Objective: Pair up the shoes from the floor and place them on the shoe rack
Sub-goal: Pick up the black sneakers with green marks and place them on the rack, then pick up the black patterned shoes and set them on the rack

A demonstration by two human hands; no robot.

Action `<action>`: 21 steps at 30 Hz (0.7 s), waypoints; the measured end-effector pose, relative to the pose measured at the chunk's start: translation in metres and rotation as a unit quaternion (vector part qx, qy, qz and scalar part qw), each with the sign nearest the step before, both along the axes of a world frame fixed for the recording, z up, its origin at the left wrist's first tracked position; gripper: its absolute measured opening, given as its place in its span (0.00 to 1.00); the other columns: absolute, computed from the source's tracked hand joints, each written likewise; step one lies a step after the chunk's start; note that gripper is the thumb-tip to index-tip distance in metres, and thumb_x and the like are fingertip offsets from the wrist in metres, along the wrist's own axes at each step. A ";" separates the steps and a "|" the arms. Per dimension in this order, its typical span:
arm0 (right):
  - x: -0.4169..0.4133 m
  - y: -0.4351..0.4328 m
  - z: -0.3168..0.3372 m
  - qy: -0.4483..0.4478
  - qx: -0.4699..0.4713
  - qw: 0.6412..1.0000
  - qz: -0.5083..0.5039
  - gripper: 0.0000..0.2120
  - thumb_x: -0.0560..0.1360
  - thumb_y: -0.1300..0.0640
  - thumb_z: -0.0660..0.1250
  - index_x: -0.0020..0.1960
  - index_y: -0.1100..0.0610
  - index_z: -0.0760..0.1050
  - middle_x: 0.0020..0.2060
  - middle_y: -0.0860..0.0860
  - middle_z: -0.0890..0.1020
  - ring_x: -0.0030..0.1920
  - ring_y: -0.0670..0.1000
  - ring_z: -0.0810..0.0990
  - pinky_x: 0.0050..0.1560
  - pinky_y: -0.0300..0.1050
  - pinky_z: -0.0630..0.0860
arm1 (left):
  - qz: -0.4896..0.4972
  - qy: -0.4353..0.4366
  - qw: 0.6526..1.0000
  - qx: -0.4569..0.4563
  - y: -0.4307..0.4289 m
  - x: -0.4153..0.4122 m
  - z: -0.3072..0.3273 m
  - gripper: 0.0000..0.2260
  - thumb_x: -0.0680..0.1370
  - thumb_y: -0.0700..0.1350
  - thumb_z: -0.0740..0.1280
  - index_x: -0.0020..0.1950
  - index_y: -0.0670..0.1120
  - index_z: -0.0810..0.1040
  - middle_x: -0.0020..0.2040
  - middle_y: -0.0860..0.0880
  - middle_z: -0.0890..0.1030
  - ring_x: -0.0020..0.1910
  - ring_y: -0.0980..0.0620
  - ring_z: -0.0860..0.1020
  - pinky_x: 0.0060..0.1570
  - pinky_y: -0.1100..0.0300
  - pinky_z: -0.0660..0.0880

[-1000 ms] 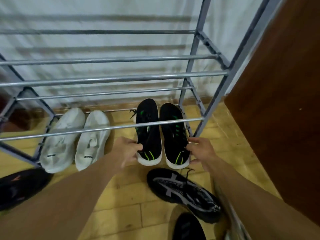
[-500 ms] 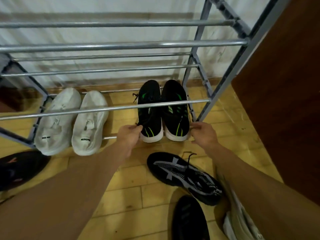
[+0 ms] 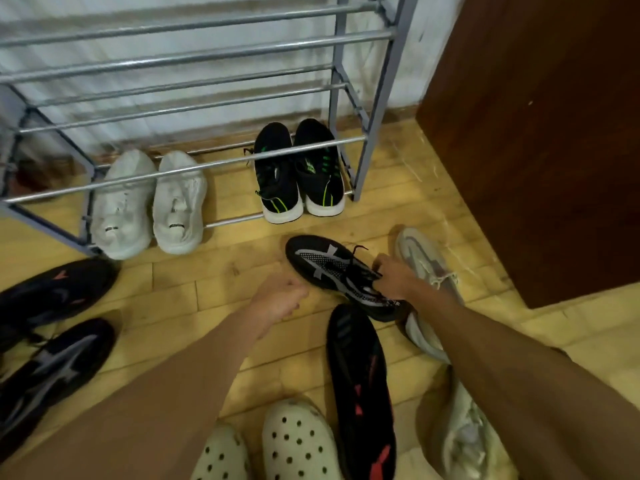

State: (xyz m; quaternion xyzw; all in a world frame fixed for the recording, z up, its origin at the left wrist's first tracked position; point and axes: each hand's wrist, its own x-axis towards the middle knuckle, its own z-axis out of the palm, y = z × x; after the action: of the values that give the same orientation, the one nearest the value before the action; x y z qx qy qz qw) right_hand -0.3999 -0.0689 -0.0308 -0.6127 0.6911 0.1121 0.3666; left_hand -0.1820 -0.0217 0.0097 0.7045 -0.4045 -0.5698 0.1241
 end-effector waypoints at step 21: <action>0.045 0.011 0.119 0.048 -0.183 0.979 0.070 0.14 0.71 0.62 0.66 0.55 0.53 0.80 0.50 0.55 0.83 0.49 0.58 0.81 0.47 0.50 0.80 | -0.051 -0.106 0.991 -0.060 -0.004 0.080 0.093 0.06 0.76 0.40 0.66 0.52 0.43 0.79 0.54 0.45 0.77 0.48 0.49 0.76 0.49 0.58 0.74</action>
State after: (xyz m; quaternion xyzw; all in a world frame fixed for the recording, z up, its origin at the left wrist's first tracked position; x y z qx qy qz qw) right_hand -0.3551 -0.0576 0.0885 -0.7102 0.6722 0.0389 0.2058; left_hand -0.1022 -0.0259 0.1026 0.7305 -0.4843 -0.4724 0.0930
